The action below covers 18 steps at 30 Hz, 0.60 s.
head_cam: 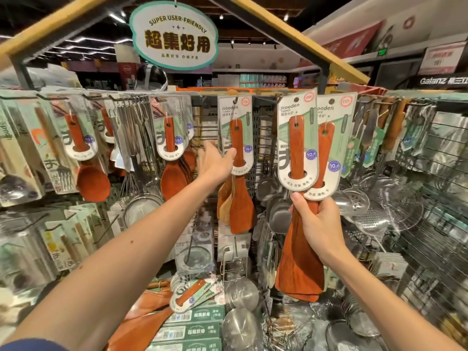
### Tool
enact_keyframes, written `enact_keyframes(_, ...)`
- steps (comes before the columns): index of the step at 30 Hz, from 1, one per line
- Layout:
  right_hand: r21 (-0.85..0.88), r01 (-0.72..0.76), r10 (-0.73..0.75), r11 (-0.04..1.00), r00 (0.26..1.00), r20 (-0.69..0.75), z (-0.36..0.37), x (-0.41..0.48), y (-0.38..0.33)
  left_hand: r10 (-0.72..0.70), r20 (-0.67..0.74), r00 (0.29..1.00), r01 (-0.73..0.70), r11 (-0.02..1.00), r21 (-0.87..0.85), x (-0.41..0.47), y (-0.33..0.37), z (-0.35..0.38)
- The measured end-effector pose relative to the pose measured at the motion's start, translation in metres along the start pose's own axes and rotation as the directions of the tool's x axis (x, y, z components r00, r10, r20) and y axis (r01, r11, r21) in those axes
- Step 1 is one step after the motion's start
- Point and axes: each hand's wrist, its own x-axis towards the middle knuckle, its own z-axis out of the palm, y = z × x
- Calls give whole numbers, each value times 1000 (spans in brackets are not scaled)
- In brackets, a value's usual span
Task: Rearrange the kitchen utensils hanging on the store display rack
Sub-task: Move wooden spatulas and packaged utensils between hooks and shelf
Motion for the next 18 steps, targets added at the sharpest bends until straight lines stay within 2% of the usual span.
enact_keyframes(2, -6, -3, 3, 1000, 1000, -16, 1, -4, 5, 71, -69, 995, -74, 997, -39, -21, -1, -4)
enact_keyframes(3, 9, -16, 16, 1000, 1000, -13, 2, -8, 8, 107, -54, 993, -111, 990, -87, -33, 0, -5)
enact_keyframes(5, 43, -34, 34, 998, 999, 9, 6, -19, 10, 141, 81, 987, -119, 965, -235, -58, 5, -6)
enact_keyframes(7, 85, -38, 34, 996, 998, 48, 16, -33, 6, 154, 213, 965, -61, 920, -387, -79, 12, -8)
enact_keyframes(10, 120, -95, 76, 988, 985, 155, 34, -53, 4, 162, 321, 933, 54, 819, -571, -94, 17, -10)
enact_keyframes(12, 112, -134, 106, 985, 968, 226, 43, -62, 7, 157, 302, 940, 68, 781, -620, -98, 13, -10)
enact_keyframes(18, 142, -208, 143, 968, 917, 372, 53, -72, -2, 121, 204, 971, 35, 778, -628, -102, -19, -14)
